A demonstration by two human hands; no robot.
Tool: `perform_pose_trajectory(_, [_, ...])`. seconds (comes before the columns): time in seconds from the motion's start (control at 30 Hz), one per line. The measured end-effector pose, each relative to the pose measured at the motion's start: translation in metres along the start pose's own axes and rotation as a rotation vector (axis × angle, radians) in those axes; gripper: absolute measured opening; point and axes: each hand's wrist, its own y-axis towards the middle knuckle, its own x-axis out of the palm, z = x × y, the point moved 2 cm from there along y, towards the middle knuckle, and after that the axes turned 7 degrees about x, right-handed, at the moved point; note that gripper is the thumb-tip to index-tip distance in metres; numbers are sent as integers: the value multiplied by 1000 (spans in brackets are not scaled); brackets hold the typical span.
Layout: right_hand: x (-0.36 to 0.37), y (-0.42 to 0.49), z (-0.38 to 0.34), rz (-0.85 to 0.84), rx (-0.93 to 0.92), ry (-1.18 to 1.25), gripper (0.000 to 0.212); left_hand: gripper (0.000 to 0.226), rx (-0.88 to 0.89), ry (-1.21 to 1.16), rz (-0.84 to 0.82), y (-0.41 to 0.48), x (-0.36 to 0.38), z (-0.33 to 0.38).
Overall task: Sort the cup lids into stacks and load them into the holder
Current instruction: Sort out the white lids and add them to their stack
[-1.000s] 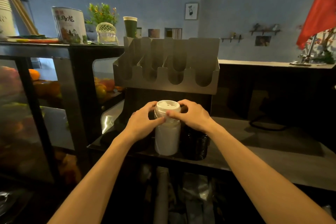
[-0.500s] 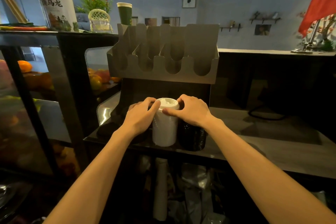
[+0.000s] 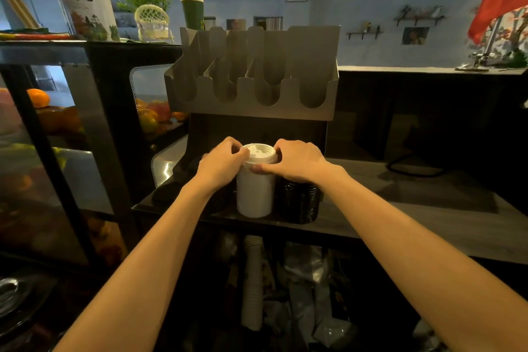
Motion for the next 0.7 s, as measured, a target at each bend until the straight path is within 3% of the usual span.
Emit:
perform_pose_trajectory(0.1, [-5, -7, -1, 36, 23, 58, 85, 39, 96, -66, 92, -9, 1, 16])
perform_pose_trajectory(0.2, [-11, -18, 10, 171, 40, 297, 62, 36, 232, -208, 188, -19, 6, 36])
perform_pose_trajectory(0.3, [-12, -27, 30, 244, 50, 498, 34, 31, 316, -283, 173, -25, 21, 53])
perform_pose_trajectory(0.47, [-10, -44, 69, 376, 61, 742, 16, 21, 381, -378, 182, -25, 56, 78])
perform_pose_trajectory(0.7, [4, -61, 139, 360, 146, 885, 12, 24, 511, -262, 166, -23, 109, 111])
